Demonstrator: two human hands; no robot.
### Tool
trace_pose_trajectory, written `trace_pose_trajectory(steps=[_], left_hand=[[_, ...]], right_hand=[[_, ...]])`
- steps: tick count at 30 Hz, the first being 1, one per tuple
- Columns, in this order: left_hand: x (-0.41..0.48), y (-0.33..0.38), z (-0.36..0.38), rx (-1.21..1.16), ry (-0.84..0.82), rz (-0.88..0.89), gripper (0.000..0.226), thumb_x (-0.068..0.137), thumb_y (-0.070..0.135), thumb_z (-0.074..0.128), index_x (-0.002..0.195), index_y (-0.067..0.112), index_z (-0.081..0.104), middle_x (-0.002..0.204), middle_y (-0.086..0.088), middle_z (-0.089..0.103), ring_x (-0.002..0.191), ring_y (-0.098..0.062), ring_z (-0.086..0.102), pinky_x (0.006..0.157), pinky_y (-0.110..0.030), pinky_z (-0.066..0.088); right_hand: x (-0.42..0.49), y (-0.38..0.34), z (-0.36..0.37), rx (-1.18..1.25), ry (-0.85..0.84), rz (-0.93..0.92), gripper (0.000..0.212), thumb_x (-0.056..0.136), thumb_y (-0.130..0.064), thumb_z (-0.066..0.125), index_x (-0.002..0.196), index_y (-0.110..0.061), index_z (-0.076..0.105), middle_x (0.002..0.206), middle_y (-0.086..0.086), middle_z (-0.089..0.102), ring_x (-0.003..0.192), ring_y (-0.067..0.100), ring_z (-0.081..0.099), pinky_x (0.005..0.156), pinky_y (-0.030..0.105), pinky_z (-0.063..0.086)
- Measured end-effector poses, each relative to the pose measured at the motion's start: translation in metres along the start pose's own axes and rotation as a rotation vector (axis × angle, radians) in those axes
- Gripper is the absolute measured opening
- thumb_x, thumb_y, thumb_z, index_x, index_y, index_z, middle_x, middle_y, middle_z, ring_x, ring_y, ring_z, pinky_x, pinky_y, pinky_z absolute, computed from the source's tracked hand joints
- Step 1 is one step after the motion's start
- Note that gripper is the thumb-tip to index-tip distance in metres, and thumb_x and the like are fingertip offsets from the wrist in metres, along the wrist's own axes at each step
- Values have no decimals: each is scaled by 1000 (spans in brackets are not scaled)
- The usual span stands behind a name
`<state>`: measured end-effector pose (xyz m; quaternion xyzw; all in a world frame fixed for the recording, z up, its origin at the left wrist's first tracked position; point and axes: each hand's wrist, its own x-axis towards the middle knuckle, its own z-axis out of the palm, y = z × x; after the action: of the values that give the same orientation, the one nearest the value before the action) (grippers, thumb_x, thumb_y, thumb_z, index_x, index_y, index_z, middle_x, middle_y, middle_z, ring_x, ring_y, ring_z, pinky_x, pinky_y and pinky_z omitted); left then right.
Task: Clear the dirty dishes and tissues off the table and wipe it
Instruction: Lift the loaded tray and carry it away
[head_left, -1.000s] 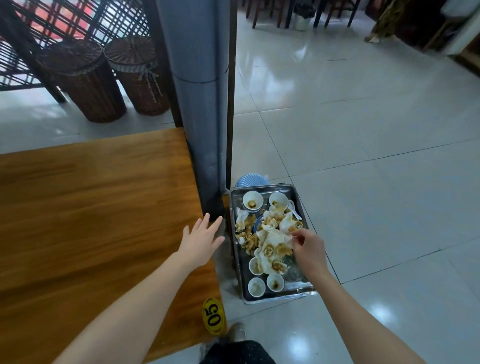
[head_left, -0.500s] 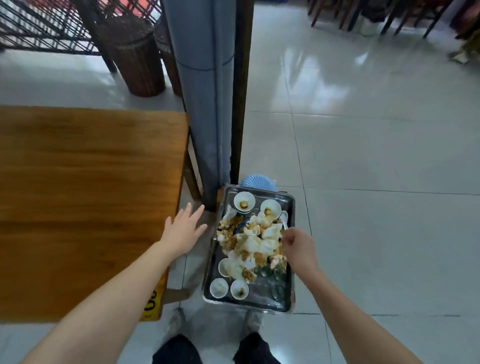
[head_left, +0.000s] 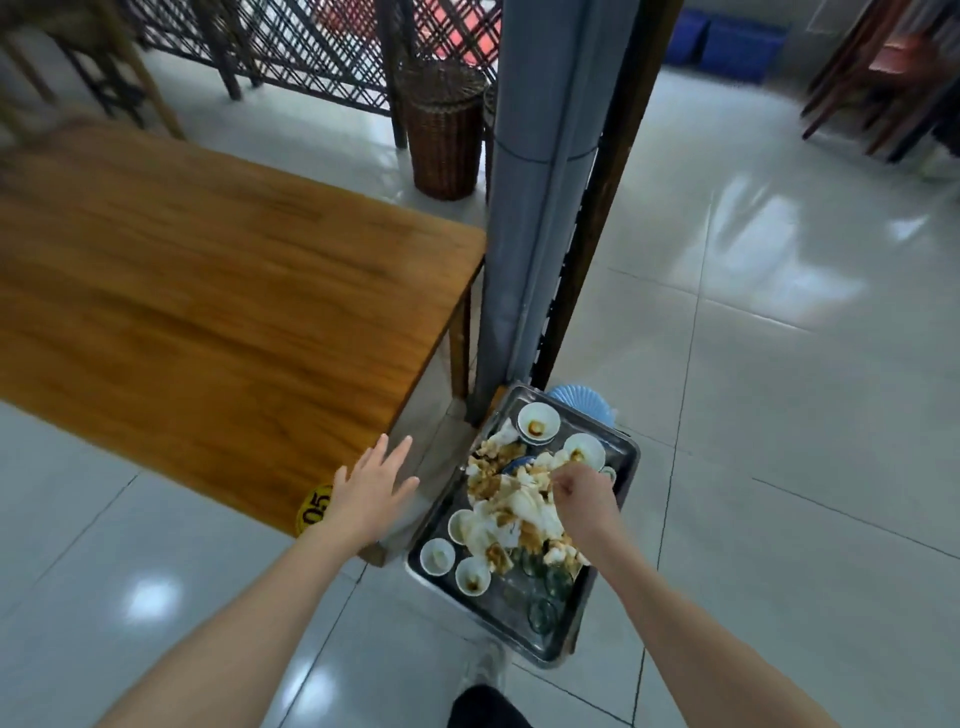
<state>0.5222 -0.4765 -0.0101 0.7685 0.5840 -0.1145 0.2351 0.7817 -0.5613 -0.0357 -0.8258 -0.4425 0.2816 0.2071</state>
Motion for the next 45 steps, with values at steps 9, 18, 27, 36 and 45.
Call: trace_pose_trajectory(steps=[9,18,27,36,45], left_hand=[[-88,-38,41,-233,175,-202,56,102,42,35,154,29,17,161,-4,17,144,-26,26,114,-45,28],[-188,-12,109,-379,288,-325,52,99,20,42,149,21,32,152,-6,34,136,-27,38,109,-42,34],[-243,31,113,-416,418,-396,46,98,9,40,143,19,41,144,-7,44,126,-27,48,104,-37,37],[-243,127,125,-425,469,-529,48,97,11,41,143,20,41,142,-8,45,126,-27,48,104,-38,39],[-225,261,160,-376,478,-631,47,97,13,43,143,20,40,139,-7,48,122,-26,52,103,-38,39]], right_hand=[[-29,-4,12,-49,-74,-230,24,91,-9,50,103,-20,68,92,-9,63,70,-5,51,56,13,38],[-87,38,-4,-64,-155,-382,22,93,-10,53,109,-18,67,100,-10,63,73,-3,56,62,9,39],[-101,91,-57,-39,-157,-347,23,92,-9,52,101,-23,68,103,-6,65,85,9,60,71,26,49],[-65,129,-120,-37,-220,-463,21,92,-9,53,104,-19,68,97,-5,64,74,2,56,61,18,43],[-3,183,-220,-21,-270,-580,19,91,-7,56,97,-18,70,86,-2,66,75,13,62,54,8,37]])
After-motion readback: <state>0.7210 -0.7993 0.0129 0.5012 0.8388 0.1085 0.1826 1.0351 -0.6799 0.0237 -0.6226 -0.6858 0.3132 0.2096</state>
